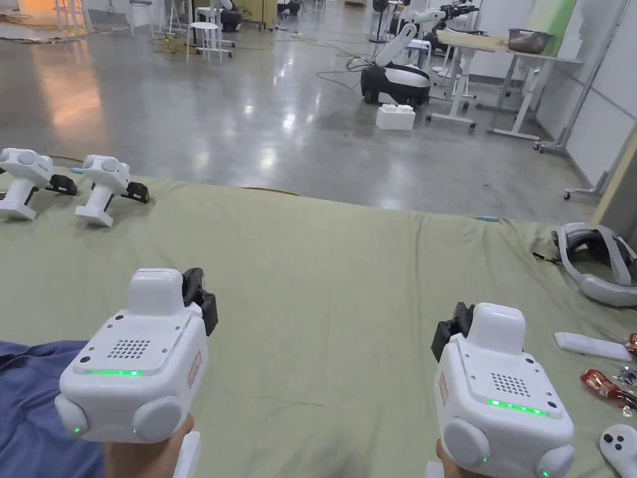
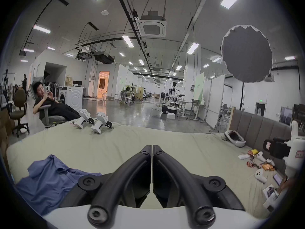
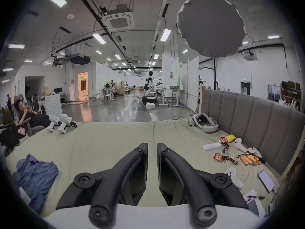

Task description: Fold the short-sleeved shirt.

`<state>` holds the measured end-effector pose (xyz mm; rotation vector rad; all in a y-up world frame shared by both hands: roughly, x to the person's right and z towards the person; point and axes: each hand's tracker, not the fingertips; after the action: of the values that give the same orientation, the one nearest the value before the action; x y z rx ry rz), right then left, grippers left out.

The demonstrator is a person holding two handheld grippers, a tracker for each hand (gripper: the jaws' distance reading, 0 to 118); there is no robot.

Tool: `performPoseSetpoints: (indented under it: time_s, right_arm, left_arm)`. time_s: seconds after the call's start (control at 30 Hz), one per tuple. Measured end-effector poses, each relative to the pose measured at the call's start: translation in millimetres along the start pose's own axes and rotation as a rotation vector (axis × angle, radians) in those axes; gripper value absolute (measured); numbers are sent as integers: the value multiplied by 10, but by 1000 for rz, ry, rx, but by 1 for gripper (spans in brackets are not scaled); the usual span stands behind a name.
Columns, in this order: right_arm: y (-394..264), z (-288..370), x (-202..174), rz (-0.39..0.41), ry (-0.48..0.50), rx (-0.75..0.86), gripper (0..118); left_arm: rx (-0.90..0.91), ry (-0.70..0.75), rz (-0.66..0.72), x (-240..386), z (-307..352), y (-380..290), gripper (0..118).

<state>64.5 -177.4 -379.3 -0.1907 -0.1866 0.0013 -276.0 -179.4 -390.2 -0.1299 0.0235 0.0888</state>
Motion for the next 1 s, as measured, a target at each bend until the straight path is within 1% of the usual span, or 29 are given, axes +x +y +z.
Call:
performPoseSetpoints:
  time_s: [0.1, 0.23, 0.33, 0.53, 0.63, 0.73, 0.77, 0.8, 0.83, 0.87, 0.9, 0.97, 1.0]
  right_arm:
    - [5, 19, -65, 27, 11, -5, 15]
    - [-17, 26, -118, 39, 37, -18, 15]
    - [-63, 23, -170, 54, 59, -30, 15]
    - [-194, -42, -271, 73, 97, -79, 15]
    - [-266, -71, -322, 79, 114, -111, 15]
    - [-347, -99, -375, 84, 124, -140, 15]
    - [-372, -108, -391, 84, 128, -148, 15]
    - [-397, -116, -409, 86, 130, -157, 15]
    - [-420, -130, -425, 90, 132, -166, 15]
    - [-440, -139, -441, 93, 134, -174, 15]
    - [-459, -144, -458, 95, 136, -180, 15]
    - [-485, -158, -488, 101, 140, -193, 15]
    - [-497, -165, -505, 103, 142, -199, 15]
  left_arm:
    - [-50, 16, -54, -64, -13, 10, 4]
    - [-182, 18, -95, -271, 42, -2, 4]
    - [-297, -9, -46, -579, 209, -33, 4]
    - [-518, 59, 75, -1532, 383, -198, 4]
    - [-615, 126, 62, -1950, 451, -285, 4]
    - [-687, 176, 56, -2214, 536, -334, 4]
    - [-700, 185, 70, -2301, 550, -359, 8]
    - [-717, 199, 94, -2364, 548, -364, 21]
    - [-744, 198, 120, -2443, 544, -393, 50]
    - [-762, 186, 143, -2508, 540, -428, 70]
    - [-780, 180, 154, -2560, 525, -471, 75]
    - [-821, 200, 146, -2605, 443, -547, 75]
    - [-844, 212, 115, -2594, 389, -609, 75]
